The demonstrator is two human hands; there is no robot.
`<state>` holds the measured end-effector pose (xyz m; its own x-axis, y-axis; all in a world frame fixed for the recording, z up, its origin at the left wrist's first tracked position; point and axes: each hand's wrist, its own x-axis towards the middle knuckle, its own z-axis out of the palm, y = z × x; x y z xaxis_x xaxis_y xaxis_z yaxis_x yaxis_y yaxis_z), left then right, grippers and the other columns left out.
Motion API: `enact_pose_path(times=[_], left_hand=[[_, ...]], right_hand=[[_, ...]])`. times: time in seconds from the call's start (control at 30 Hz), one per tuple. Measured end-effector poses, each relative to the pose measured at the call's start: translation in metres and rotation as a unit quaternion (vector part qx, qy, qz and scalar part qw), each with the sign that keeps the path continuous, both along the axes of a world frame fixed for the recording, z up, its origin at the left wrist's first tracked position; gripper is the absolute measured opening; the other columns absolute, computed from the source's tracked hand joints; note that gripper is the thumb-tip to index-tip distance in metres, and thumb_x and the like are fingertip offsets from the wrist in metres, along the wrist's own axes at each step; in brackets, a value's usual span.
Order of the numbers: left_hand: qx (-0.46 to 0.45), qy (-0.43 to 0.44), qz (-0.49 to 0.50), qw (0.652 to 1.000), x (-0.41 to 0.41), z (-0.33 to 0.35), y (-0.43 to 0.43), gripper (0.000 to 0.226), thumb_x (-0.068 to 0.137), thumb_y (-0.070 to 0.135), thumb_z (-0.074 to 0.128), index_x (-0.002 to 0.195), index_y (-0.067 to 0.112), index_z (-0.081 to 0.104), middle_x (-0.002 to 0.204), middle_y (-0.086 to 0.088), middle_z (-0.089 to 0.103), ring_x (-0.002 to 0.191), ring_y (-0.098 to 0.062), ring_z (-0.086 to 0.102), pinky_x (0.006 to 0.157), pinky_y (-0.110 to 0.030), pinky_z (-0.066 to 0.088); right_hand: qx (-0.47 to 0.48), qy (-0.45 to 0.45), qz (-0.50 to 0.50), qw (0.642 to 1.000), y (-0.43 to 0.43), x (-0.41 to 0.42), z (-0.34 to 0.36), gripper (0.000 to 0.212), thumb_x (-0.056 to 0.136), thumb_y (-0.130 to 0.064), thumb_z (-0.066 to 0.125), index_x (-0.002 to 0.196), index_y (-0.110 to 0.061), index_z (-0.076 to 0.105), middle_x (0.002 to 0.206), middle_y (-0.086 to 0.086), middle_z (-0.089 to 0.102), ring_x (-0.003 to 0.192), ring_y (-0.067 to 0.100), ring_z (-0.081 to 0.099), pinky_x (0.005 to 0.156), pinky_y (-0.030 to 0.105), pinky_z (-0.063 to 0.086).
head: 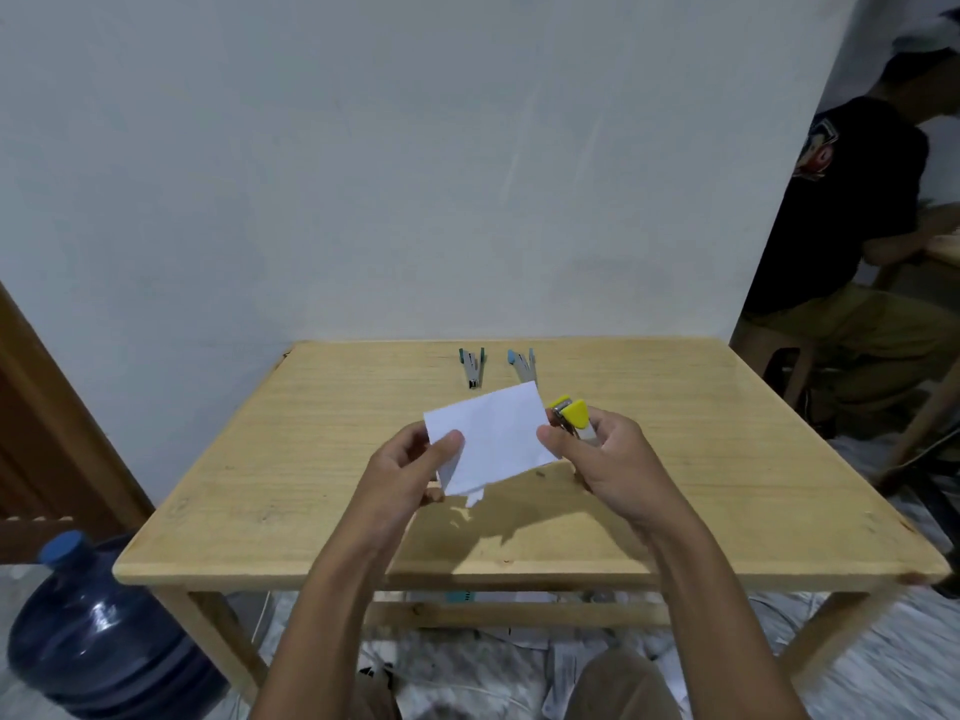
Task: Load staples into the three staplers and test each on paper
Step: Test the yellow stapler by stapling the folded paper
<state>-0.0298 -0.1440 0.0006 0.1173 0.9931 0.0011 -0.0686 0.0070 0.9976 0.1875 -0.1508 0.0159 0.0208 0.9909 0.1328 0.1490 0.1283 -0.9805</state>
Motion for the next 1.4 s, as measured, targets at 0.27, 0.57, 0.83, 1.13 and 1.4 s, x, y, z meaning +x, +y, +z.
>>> enact_pose_path(times=[0.27, 0.57, 0.83, 1.13, 1.4], left_hand=[[0.017, 0.110, -0.060, 0.992, 0.011, 0.020, 0.023, 0.020, 0.089, 0.010, 0.068, 0.107, 0.016, 0.063, 0.071, -0.005, 0.070, 0.057, -0.022, 0.055, 0.063, -0.031, 0.052], [-0.079, -0.009, 0.015, 0.997, 0.107, -0.006, 0.096, 0.043, 0.089, -0.007, 0.055, 0.126, 0.006, 0.036, 0.096, -0.022, 0.064, 0.064, -0.031, 0.068, 0.070, -0.040, 0.061], [-0.038, 0.133, 0.000, 0.990, 0.198, -0.015, 0.167, 0.067, 0.088, -0.005, 0.049, 0.147, 0.019, 0.030, 0.142, -0.015, 0.044, 0.097, -0.036, 0.065, 0.064, -0.039, 0.057], [0.132, 0.596, -0.056, 0.790, 0.230, -0.032, 0.208, 0.048, 0.093, 0.046, 0.051, 0.128, 0.013, 0.049, 0.128, -0.013, 0.050, 0.116, -0.030, 0.048, 0.088, -0.038, 0.037], [0.122, 0.599, -0.049, 0.790, 0.220, -0.041, 0.209, 0.061, 0.095, 0.060, 0.033, 0.138, 0.018, 0.046, 0.133, -0.014, 0.039, 0.120, -0.034, 0.046, 0.089, -0.041, 0.036]], right_hand=[[-0.020, -0.024, -0.055, 0.998, 0.017, 0.022, 0.014, 0.002, 0.091, -0.023, 0.070, 0.091, -0.022, 0.071, 0.079, -0.009, 0.068, 0.066, 0.005, 0.057, 0.061, 0.020, 0.046], [-0.029, -0.022, -0.166, 0.985, 0.030, 0.055, -0.001, 0.035, 0.087, -0.032, 0.071, 0.087, 0.001, 0.061, 0.055, -0.010, 0.030, 0.046, 0.007, 0.027, 0.056, 0.028, 0.029], [-0.008, -0.015, -0.186, 0.982, 0.055, 0.092, 0.003, 0.028, 0.089, -0.027, 0.070, 0.073, -0.010, 0.054, 0.048, -0.014, 0.028, 0.045, 0.007, 0.026, 0.048, 0.024, 0.027], [0.000, -0.011, -0.207, 0.978, 0.076, 0.119, 0.000, 0.024, 0.090, -0.030, 0.069, 0.074, -0.017, 0.058, 0.051, -0.013, 0.030, 0.046, 0.007, 0.026, 0.045, 0.019, 0.027], [-0.006, 0.002, -0.198, 0.980, 0.077, 0.108, -0.003, 0.023, 0.087, -0.030, 0.072, 0.068, -0.020, 0.064, 0.052, -0.012, 0.031, 0.047, 0.008, 0.026, 0.045, 0.020, 0.028]])
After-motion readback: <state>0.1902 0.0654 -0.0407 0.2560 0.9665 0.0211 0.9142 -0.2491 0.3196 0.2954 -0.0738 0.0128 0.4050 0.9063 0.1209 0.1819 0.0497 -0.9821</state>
